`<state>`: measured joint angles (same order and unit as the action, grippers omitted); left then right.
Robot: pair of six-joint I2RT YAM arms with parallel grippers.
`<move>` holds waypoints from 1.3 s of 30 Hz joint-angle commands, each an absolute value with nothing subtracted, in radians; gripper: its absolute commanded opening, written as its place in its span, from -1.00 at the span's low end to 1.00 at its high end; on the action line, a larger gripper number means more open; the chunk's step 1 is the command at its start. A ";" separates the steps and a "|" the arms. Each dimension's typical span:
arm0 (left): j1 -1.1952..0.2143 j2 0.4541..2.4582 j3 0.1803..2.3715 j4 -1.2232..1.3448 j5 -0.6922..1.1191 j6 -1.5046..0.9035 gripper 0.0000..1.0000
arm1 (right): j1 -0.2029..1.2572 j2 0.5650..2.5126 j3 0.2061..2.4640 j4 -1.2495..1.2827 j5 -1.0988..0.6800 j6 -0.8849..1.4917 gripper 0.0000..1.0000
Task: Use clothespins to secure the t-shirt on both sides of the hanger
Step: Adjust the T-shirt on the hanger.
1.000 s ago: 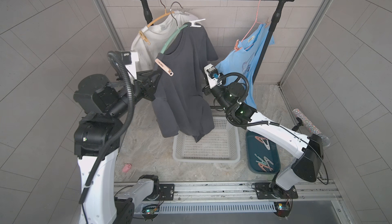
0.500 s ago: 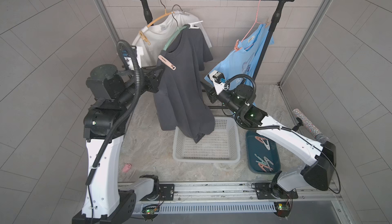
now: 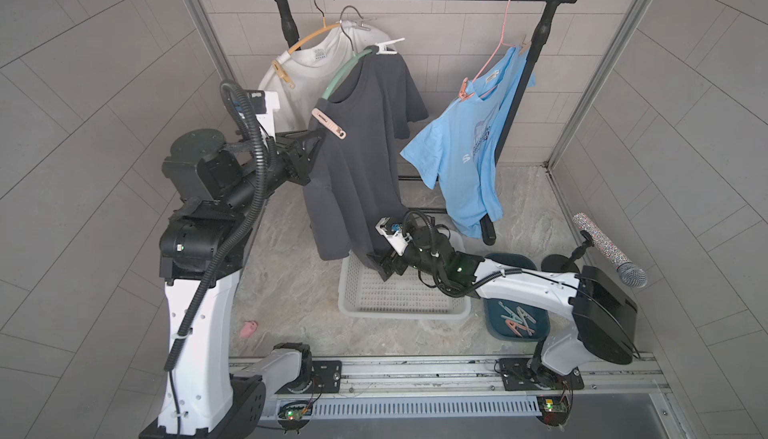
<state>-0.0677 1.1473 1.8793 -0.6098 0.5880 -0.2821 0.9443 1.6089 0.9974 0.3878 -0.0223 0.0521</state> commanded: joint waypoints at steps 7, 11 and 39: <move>-0.070 1.076 1.906 -0.426 0.600 -0.303 -1.00 | 0.947 1.853 1.181 0.753 0.273 0.149 0.94; -0.077 1.053 1.908 -0.430 0.606 -0.318 -1.00 | 0.944 1.838 1.206 0.786 0.278 0.150 -0.58; -0.083 1.137 1.838 -0.375 0.609 -0.334 -1.00 | 0.746 1.929 1.676 0.576 0.274 -0.389 -1.00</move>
